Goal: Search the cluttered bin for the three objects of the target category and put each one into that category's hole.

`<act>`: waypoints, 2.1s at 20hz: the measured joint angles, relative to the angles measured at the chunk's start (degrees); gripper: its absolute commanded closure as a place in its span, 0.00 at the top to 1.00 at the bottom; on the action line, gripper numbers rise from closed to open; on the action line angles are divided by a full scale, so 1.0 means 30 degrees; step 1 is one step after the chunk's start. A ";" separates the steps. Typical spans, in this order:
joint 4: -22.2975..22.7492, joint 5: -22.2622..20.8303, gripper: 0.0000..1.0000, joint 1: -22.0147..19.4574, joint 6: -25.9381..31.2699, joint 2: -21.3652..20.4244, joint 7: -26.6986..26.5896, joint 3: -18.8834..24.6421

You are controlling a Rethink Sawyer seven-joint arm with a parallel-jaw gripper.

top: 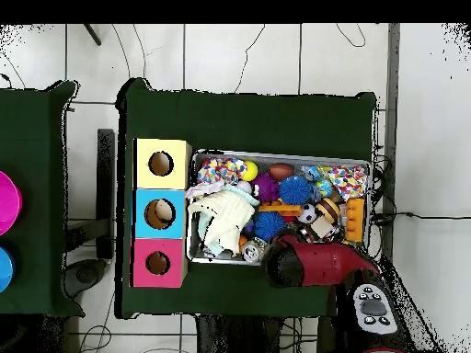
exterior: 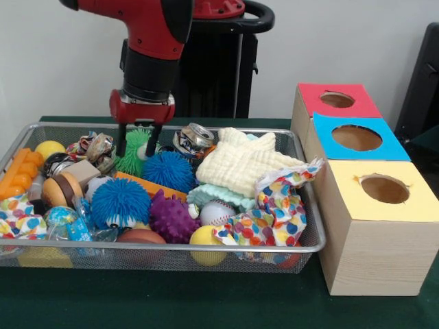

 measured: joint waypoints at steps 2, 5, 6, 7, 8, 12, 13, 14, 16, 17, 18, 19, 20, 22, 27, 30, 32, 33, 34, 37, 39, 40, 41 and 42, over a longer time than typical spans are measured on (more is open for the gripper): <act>0.0105 0.0184 1.00 0.0124 -0.0004 0.0187 0.0000 0.0003; 0.0370 0.0356 1.00 0.0098 -0.0043 0.0352 0.0000 0.0019; 0.0500 0.0380 1.00 0.0031 -0.0134 0.0365 0.0000 0.0055; 0.0650 0.0392 1.00 -0.0073 -0.0291 0.0363 0.0000 0.0130; 0.0771 0.0392 1.00 -0.0165 -0.0472 0.0369 0.0000 0.0182; 0.1051 0.0402 1.00 -0.0362 -0.1751 0.0458 0.0000 0.0169; 0.1061 0.0403 1.00 -0.0347 -0.1953 0.0493 0.0000 0.0149; 0.1064 0.0407 1.00 -0.0049 -0.2416 0.0674 0.0000 -0.0072; 0.1050 0.0462 1.00 0.0293 -0.2668 0.0800 0.0000 -0.0309; 0.1045 0.0497 1.00 0.0497 -0.2801 0.0864 0.0000 -0.0447; 0.1022 0.0605 1.00 0.0870 -0.2985 0.0959 0.0000 -0.0681; 0.1000 0.0713 1.00 0.1243 -0.3170 0.1053 0.0000 -0.0915; 0.0989 0.0850 1.00 0.1563 -0.3307 0.1132 0.0000 -0.1089; 0.0984 0.1242 1.00 0.2303 -0.3578 0.1308 0.0000 -0.1458; 0.0973 0.1570 1.00 0.2723 -0.3849 0.1499 0.0000 -0.1648; 0.0898 0.1684 1.00 0.2804 -0.4112 0.1666 0.0000 -0.1847; 0.0804 0.1692 1.00 0.2925 -0.4316 0.1797 0.0000 -0.2139; 0.0779 0.1692 1.00 0.2959 -0.4359 0.1829 0.0000 -0.2216; 0.0746 0.1692 1.00 0.2994 -0.4394 0.1870 0.0000 -0.2318; 0.0705 0.1692 1.00 0.2980 -0.4398 0.1896 0.0000 -0.2401; 0.0705 0.1692 1.00 0.2863 -0.4402 0.1898 0.0000 -0.2401; 0.0702 0.1692 1.00 0.2812 -0.4402 0.1900 0.0000 -0.2401; 0.0702 0.1692 1.00 0.2711 -0.4402 0.1900 0.0000 -0.2404; 0.0699 0.1692 1.00 0.2658 -0.4402 0.1900 0.0000 -0.2401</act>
